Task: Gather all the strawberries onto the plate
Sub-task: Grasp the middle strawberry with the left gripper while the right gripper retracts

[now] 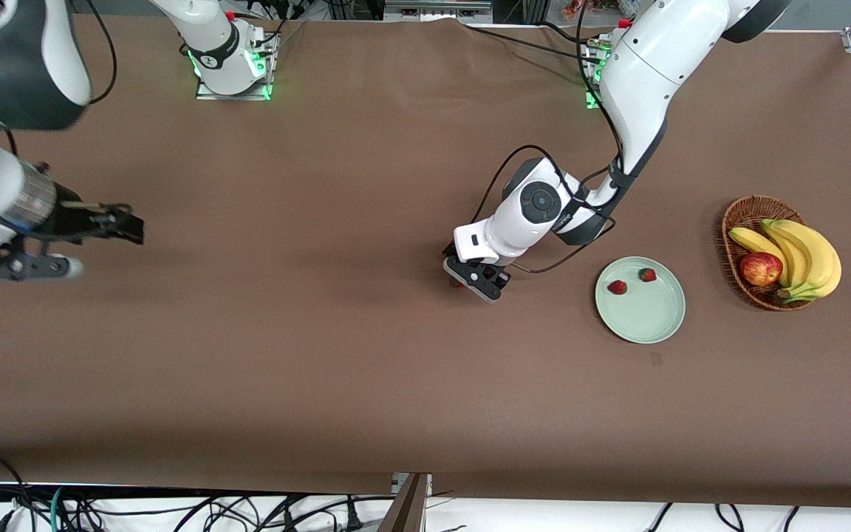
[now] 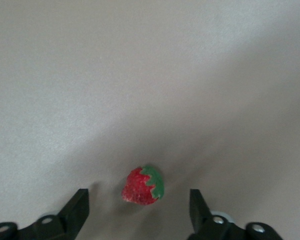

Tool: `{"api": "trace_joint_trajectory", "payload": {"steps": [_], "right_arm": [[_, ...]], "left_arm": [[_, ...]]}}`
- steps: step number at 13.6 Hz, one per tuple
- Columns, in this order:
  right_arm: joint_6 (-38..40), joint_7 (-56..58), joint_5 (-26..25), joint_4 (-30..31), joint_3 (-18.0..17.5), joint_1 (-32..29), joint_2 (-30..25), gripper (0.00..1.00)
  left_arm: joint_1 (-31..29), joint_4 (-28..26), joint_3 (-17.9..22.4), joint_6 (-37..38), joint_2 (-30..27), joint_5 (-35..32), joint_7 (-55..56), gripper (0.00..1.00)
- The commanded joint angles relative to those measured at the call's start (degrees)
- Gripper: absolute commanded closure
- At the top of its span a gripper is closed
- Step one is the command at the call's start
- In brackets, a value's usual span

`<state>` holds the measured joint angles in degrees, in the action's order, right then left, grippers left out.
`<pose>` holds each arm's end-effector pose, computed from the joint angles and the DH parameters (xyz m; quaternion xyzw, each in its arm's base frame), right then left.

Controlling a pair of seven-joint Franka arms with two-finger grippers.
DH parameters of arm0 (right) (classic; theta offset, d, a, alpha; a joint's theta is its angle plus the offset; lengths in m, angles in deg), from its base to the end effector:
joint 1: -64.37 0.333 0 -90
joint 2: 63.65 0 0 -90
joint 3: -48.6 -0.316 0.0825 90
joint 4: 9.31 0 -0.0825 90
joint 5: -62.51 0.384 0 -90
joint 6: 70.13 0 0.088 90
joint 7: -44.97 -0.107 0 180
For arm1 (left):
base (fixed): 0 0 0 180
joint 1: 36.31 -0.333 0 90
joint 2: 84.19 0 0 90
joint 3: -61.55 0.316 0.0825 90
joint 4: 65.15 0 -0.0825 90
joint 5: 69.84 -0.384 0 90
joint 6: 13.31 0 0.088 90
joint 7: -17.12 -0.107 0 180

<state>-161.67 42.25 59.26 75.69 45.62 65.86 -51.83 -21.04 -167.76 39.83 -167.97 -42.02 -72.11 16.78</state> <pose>0.6131 0.0390 0.5473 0.9985 0.0170 -0.0444 0.0258 0.5520 -0.3874 0.1849 0.9484 -0.2764 0.0707 0.1386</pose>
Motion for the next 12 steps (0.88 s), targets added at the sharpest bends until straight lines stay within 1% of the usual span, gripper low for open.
{"api": "trace_joint_trajectory", "payload": {"steps": [1, 3, 4, 5, 6, 8, 9, 10, 12], "right_arm": [[2.85, 4.46, -0.62, 2.72, 2.44, -0.43, -5.48, 0.0], [4.17, 4.13, -0.35, 2.72, 3.24, -0.43, -7.42, 0.0], [4.87, 3.86, 0.0, 2.72, 4.02, -0.43, -7.69, 0.0], [5.05, 3.69, 0.09, 2.8, 4.2, -0.43, -7.78, 0.0], [5.4, 2.99, 0.09, 2.98, 4.21, -0.34, -8.04, 0.0], [6.28, 2.89, 0.26, 3.68, 4.21, -0.34, -9.26, 0.0], [8.03, 3.07, 0.26, 3.68, 4.21, -0.26, -10.23, 0.0], [8.48, 3.07, 0.44, 3.34, 4.12, -0.26, -10.59, 0.0], [8.22, 3.07, 0.35, 2.89, 4.21, -0.17, -11.2, 0.0]], "left_arm": [[1.52, 3.65, 0.72, -0.29, 2.48, -1.51, 1.57, 0.21], [1.52, 3.65, 0.72, -0.29, 2.57, -1.6, 1.57, 0.37], [1.52, 3.56, 0.8, -0.29, 2.57, -1.6, 1.49, 0.4], [1.43, 3.47, 0.89, -0.29, 2.57, -1.6, 1.49, 0.41], [1.43, 3.38, 0.98, -0.29, 2.57, -1.69, 1.49, 0.48], [1.17, 3.12, 1.16, -0.21, 2.57, -1.6, 1.4, 0.74], [0.73, 3.12, 1.07, -0.21, 2.39, -1.6, 1.05, 0.84], [0.21, 3.21, 1.07, -0.03, 2.22, -1.6, 0.78, 0.9], [-0.94, 3.21, 0.98, 1.89, 1.08, -1.6, 0.96, 0.92]]}}
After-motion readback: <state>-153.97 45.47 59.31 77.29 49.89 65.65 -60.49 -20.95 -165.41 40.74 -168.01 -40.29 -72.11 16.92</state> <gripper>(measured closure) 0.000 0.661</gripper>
